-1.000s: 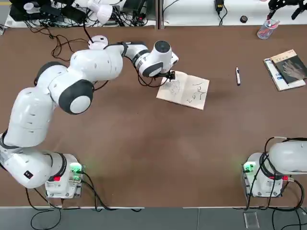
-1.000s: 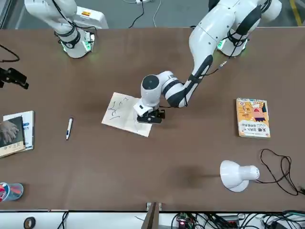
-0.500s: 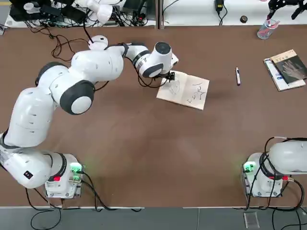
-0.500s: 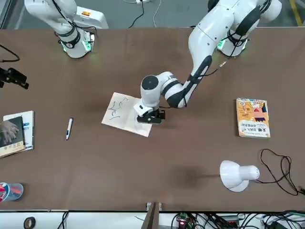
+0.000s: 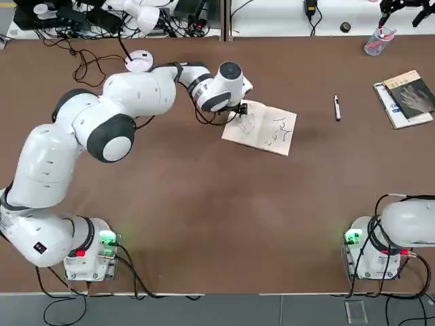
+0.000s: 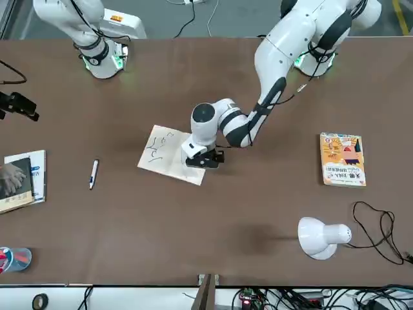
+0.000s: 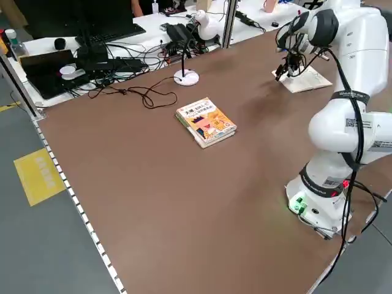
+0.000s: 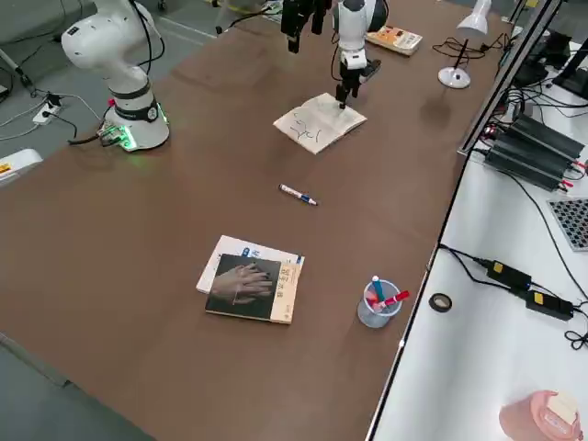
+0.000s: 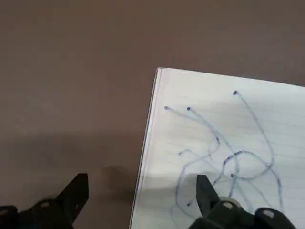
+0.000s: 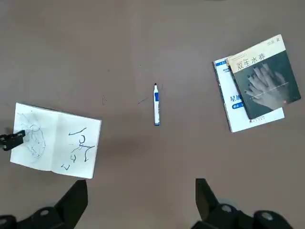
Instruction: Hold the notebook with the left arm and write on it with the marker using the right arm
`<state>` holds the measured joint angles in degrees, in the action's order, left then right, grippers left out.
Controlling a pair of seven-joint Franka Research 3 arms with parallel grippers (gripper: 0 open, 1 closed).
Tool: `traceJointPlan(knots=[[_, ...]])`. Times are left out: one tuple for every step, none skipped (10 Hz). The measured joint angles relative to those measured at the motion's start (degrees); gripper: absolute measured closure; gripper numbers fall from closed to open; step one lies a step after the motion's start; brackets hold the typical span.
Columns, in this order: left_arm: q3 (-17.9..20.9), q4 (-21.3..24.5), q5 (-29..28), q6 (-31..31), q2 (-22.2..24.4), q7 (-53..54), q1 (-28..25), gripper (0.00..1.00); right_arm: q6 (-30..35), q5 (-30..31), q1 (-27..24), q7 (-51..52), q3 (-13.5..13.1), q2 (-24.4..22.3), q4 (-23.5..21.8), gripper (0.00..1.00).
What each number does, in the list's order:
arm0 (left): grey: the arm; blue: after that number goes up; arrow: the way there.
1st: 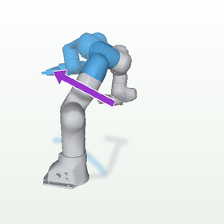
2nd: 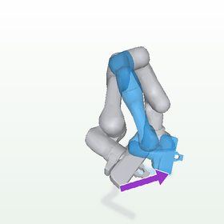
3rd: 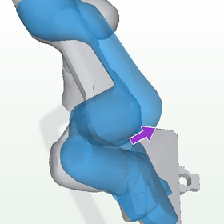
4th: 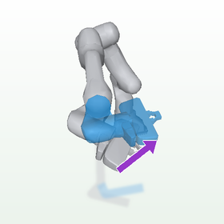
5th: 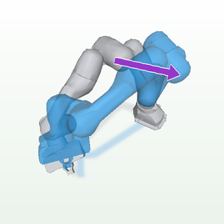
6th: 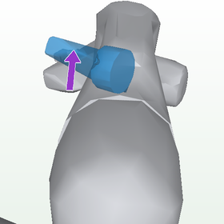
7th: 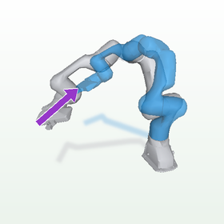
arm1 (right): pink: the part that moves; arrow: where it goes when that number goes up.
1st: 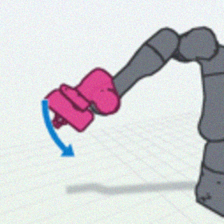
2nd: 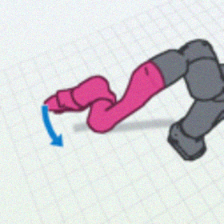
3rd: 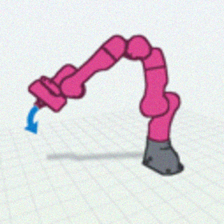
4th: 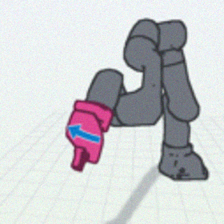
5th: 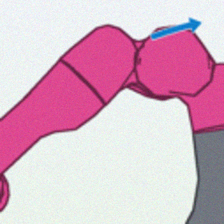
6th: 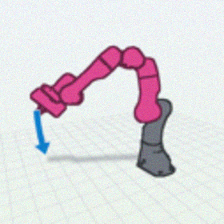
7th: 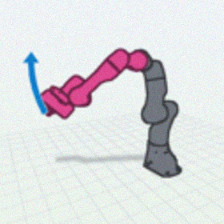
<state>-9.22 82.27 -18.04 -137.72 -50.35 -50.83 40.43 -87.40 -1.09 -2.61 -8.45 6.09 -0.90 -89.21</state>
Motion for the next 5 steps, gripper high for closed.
traceJointPlan(knots=[[0.08,-0.01,-0.02,-0.15,-0.2,0.0,0.02,0.0,-0.02,0.0,0.0,0.01,0.01,0.0,0.0,0.0],[0.3,-0.02,-0.04,-0.27,-0.39,0.0,0.04,0.0,-0.09,-0.01,0.02,0.03,0.03,0.0,0.0,0.0],[0.55,-0.02,-0.08,-0.45,-0.57,0.0,0.04,0.0,-0.2,-0.01,0.05,0.03,0.06,0.0,-0.03,0.0],[0.73,-0.04,-0.4,-0.71,-0.74,0.01,0.04,0.0,-0.27,-0.01,0.06,0.05,0.08,0.01,-0.14,0.0],[0.79,-0.04,-1.03,-0.97,-0.92,0.01,0.04,0.0,-0.35,-0.01,0.08,0.13,0.08,0.01,-0.36,0.0]])
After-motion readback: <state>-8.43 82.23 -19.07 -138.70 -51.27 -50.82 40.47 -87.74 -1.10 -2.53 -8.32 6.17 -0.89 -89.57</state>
